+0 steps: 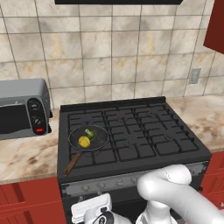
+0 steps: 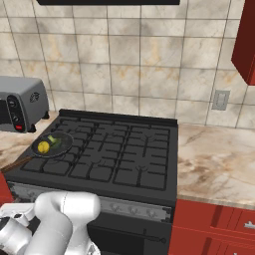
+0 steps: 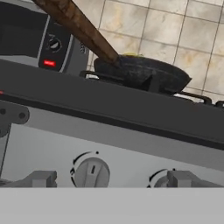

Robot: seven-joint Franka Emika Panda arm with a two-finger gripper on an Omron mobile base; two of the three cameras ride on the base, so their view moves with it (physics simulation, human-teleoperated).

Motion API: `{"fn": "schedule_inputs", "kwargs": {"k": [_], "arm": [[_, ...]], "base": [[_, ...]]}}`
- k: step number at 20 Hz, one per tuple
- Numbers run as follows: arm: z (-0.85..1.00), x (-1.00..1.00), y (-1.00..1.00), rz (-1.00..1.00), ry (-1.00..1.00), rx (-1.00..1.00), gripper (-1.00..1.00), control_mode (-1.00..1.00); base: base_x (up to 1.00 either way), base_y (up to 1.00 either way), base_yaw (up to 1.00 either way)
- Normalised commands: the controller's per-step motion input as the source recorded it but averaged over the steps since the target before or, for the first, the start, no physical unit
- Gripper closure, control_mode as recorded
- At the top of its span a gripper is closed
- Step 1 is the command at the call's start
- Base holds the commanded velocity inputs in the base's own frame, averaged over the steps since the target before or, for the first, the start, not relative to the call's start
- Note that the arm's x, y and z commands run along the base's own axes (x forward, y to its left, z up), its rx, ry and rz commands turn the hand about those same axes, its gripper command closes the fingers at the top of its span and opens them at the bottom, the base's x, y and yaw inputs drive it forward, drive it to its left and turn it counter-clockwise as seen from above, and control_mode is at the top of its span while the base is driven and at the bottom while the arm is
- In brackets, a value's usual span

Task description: Put the lemon and broccoli in the pan. Then turn on the front left burner and set the heat to medium.

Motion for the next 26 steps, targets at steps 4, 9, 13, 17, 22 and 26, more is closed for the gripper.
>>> {"fn": "schedule_inputs", "kwargs": {"k": [4,9,13,17,22,26], "arm": [[-0.06,0.23,0.0,0.0,0.0,0.0,-1.0,-1.0],[-0.14,0.11,0.01,0.0,0.0,0.0,-1.0,-1.0],[-0.26,0.0,0.11,0.0,0.0,0.0,-1.0,-1.0],[-0.11,0.0,0.13,0.01,0.0,0.0,-1.0,-1.0],[0.0,0.06,0.1,0.0,0.0,0.0,-1.0,-1.0],[0.0,0.16,0.01,0.0,0.0,0.0,-1.0,-1.0]], "base": [[0.0,0.0,0.0],[0.0,0.0,0.0],[0.0,0.0,0.0],[0.0,0.0,0.0],[0.0,0.0,0.0],[0.0,0.0,0.0]]}}
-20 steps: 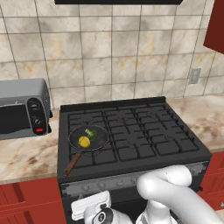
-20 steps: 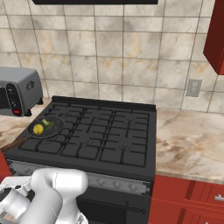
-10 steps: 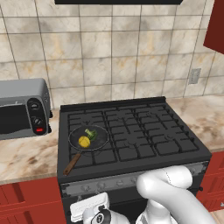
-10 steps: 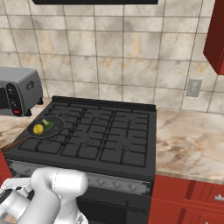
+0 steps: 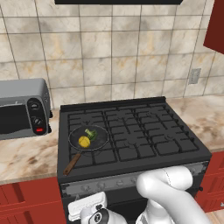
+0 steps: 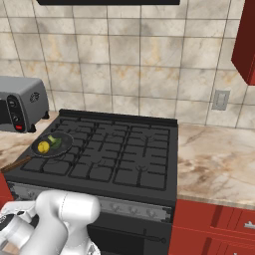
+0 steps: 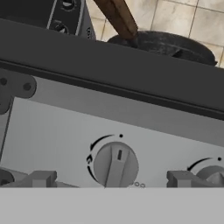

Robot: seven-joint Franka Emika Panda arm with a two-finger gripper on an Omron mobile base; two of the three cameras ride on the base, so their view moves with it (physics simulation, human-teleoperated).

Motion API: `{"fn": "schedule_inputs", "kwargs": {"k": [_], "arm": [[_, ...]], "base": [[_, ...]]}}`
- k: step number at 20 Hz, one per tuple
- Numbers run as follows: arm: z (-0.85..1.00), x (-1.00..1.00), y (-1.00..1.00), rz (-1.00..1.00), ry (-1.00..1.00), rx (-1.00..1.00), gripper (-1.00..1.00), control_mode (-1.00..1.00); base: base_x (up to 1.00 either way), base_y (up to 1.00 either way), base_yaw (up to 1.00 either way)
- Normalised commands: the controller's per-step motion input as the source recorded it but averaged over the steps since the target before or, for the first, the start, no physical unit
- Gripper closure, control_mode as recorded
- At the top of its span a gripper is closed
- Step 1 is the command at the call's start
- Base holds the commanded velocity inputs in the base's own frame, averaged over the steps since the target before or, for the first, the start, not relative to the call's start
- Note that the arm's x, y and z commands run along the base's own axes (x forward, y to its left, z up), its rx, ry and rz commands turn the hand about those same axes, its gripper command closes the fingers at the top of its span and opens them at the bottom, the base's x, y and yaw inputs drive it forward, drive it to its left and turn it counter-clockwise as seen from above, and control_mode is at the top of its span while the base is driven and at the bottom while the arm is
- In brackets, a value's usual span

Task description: Put the lemon and broccoli in the pan. Then turn on the front left burner and set the heat to medium.

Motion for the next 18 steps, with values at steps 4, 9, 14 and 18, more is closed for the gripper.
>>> {"fn": "schedule_inputs", "kwargs": {"k": [4,9,14,18], "arm": [[0.0,0.2,0.0,0.0,0.0,0.0,-1.0,-1.0],[-0.03,0.24,0.0,0.0,0.0,0.0,-1.0,-1.0],[-0.05,0.19,0.0,0.0,0.0,0.0,-1.0,-1.0],[-0.01,0.18,0.0,0.0,0.0,0.0,-1.0,-1.0]], "base": [[0.0,0.0,0.0],[0.0,0.0,0.0],[0.0,0.0,0.0],[0.0,0.0,0.0]]}}
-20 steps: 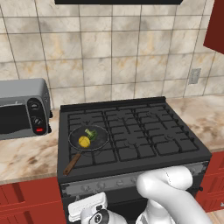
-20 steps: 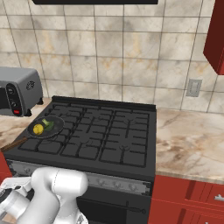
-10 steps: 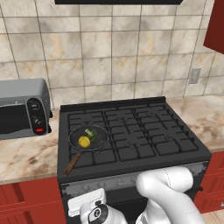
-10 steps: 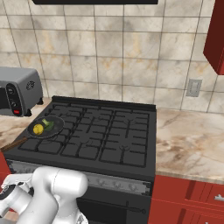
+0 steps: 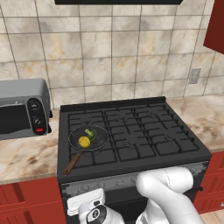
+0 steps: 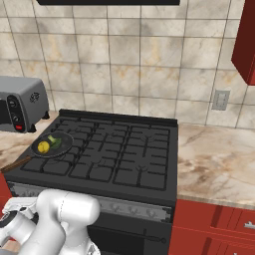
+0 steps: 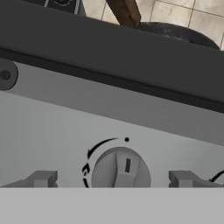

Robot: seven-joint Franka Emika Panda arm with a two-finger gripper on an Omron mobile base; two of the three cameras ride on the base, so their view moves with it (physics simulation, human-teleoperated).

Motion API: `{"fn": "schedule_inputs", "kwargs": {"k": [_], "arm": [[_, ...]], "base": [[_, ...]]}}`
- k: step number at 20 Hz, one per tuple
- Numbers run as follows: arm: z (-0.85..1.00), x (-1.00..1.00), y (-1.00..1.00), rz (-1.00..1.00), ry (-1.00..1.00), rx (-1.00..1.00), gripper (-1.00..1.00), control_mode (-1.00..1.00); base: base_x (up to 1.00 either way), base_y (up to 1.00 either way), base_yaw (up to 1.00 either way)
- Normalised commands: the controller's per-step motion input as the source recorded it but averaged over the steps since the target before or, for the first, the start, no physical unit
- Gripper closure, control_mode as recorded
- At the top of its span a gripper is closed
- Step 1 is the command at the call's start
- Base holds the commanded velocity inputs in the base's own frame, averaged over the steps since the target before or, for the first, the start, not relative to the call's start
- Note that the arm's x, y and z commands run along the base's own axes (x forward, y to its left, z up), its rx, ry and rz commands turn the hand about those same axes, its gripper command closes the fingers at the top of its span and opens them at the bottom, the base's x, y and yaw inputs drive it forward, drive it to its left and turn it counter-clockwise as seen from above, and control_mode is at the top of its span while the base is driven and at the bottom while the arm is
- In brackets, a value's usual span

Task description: Put the lemon and broccoli in the pan. Then turn on the front left burner and set the heat to medium.

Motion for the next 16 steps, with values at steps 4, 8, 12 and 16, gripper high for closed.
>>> {"fn": "schedule_inputs", "kwargs": {"k": [4,8,12,16], "arm": [[0.0,0.03,0.0,0.0,0.0,0.0,-1.0,-1.0],[0.0,0.0,0.0,0.0,0.0,0.0,1.0,-1.0],[0.0,0.0,0.0,0.0,0.0,0.0,1.0,-1.0],[0.0,0.0,0.0,0.0,0.0,0.0,1.0,-1.0]], "base": [[0.0,0.0,0.0],[0.0,0.0,0.0],[0.0,0.0,0.0],[0.0,0.0,0.0]]}}
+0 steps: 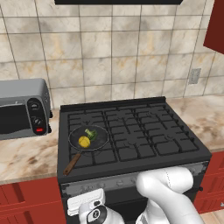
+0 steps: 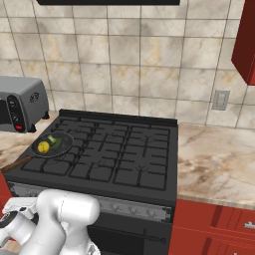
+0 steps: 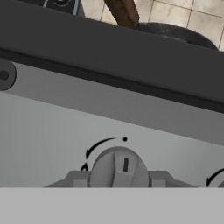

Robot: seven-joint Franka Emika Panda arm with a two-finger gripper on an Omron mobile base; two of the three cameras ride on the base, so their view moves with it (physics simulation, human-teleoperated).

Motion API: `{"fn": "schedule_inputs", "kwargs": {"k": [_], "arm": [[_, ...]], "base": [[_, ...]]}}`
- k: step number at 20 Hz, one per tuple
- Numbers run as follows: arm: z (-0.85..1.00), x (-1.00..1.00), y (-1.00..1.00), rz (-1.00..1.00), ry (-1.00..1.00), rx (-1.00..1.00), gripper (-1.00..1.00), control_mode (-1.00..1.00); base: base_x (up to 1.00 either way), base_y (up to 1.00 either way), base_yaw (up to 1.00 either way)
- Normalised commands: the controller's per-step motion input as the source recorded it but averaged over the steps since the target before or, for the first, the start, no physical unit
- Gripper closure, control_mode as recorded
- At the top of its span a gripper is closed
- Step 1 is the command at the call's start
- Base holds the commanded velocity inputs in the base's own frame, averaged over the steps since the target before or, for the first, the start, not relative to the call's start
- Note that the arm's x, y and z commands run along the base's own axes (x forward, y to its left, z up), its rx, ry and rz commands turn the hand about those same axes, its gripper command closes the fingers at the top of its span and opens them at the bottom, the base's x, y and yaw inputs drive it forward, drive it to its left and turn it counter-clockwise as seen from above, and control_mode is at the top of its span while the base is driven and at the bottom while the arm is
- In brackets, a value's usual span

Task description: Put the lemon and broccoli in the pan. Then turn on the front left burner and set the heat to medium.

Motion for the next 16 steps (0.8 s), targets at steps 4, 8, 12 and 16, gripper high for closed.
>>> {"fn": "schedule_inputs", "kwargs": {"k": [4,8,12,16], "arm": [[-0.05,0.0,0.0,0.0,0.0,0.0,1.0,-1.0],[-0.28,0.0,0.0,0.0,0.0,-0.06,1.0,-1.0],[-0.24,0.0,0.0,0.0,0.0,-0.19,1.0,-1.0],[-0.19,0.0,0.0,0.0,0.01,-0.25,1.0,-1.0]], "base": [[0.0,0.0,0.0],[0.0,0.0,0.0],[0.0,0.0,0.0],[0.0,0.0,0.0]]}}
